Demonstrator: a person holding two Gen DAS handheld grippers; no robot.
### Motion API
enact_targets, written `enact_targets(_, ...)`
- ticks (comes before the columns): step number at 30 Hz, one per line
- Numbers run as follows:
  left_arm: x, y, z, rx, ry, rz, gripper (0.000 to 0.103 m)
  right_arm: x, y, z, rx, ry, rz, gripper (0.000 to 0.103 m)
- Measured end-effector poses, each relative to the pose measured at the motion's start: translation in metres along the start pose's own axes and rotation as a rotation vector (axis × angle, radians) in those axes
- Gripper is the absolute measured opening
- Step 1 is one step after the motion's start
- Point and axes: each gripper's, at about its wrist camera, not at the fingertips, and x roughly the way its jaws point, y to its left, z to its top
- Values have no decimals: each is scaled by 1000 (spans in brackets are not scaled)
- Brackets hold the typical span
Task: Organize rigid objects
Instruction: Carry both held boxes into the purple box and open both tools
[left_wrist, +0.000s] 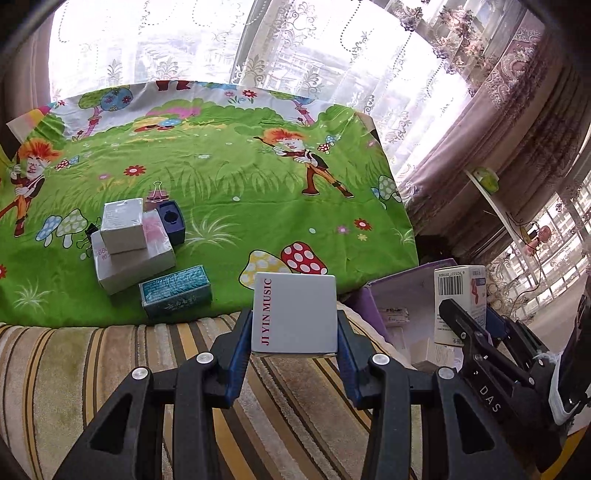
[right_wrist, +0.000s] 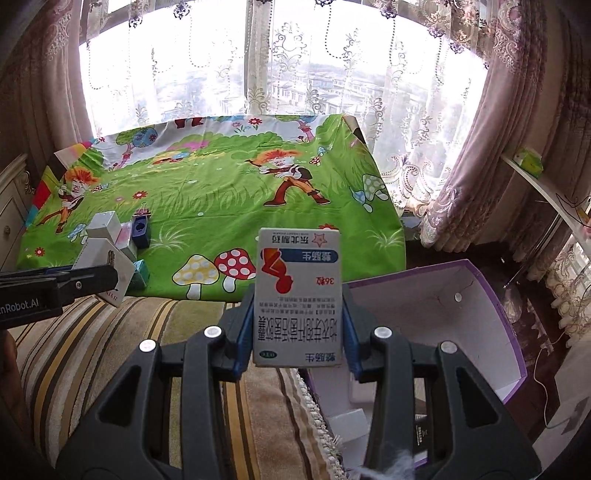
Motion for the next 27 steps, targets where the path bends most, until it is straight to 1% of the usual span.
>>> enact_targets(4, 4, -25, -3, 59, 8, -63, 43, -5, -19, -11, 26, 10, -25, 45)
enact_targets(8, 8, -54, -8, 138, 13, -128, 43, -9, -43, -22, 65, 30, -57, 45)
enact_targets(16, 16, -100, -19, 270, 40, -215, 43, -20, -92, -41, 149, 53, -135, 45)
enact_targets(22, 21, -131, -24, 361, 49, -304, 44, -28, -118, -44, 202, 45, -172, 45)
enact_targets(23, 22, -137, -25, 376, 54, -315, 47, -29, -120, -44, 208, 43, -175, 45)
enact_targets(24, 24, -141, -27, 392, 60, -326, 55, -31, -122, -43, 215, 39, -178, 46)
enact_targets(25, 24, -144, -29, 402, 64, -332, 59, -32, -124, -43, 222, 36, -180, 51)
enact_targets(26, 24, -146, -31, 410, 63, -337, 65, -33, -126, -42, 229, 32, -178, 65)
enact_targets(27, 23, -146, -31, 415, 58, -341, 68, -34, -126, -42, 236, 24, -177, 74)
